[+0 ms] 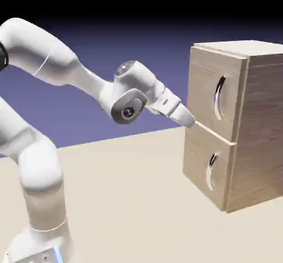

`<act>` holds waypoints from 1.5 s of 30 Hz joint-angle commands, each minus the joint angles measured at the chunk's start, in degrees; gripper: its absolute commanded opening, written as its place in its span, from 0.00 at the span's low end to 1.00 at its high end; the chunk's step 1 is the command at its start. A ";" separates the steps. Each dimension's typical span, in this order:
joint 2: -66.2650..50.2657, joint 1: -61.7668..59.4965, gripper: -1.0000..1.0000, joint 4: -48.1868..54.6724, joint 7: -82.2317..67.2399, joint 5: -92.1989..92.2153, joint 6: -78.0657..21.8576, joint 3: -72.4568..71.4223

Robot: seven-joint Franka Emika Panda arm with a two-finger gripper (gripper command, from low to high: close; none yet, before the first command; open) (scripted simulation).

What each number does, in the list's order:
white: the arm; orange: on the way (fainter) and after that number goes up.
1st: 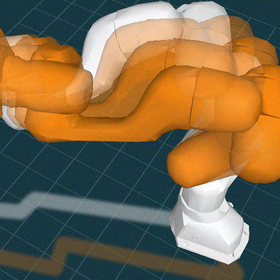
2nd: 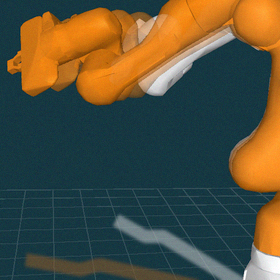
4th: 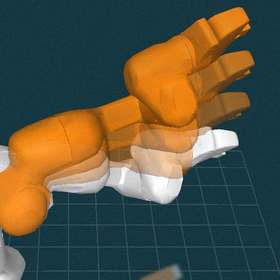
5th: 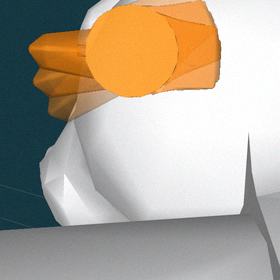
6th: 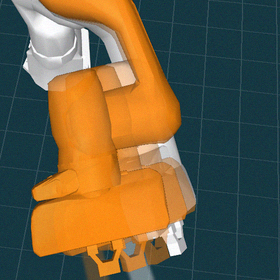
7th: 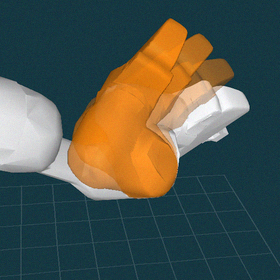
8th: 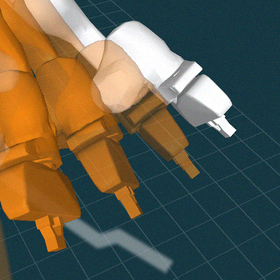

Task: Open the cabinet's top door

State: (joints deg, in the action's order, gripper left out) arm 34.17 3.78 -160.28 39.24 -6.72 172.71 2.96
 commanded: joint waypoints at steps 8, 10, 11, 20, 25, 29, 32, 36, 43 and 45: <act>4.50 9.16 0.50 2.14 -9.54 -19.94 -3.84 8.79; 5.62 11.45 0.50 2.67 -11.92 -24.93 -4.80 10.99; 6.18 12.60 0.50 2.94 -13.11 -27.42 -5.28 12.09; 11.24 22.91 0.50 5.34 -23.84 -49.85 -9.60 21.97; 14.05 28.63 0.50 6.68 -29.80 -62.31 -12.00 27.47; 16.30 33.21 0.50 7.75 -34.56 -72.28 -13.93 31.86; 17.98 36.65 0.50 8.55 -38.14 -79.75 -15.37 35.16; 20.23 41.23 0.50 9.62 -42.90 -89.72 -17.29 39.55; 24.17 49.25 0.50 11.49 -51.25 -107.17 -20.65 47.24; 25.29 51.54 0.50 12.02 -53.63 -112.15 -21.61 49.44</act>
State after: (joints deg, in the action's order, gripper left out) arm 59.46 55.31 -148.26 -14.39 -118.87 151.10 52.40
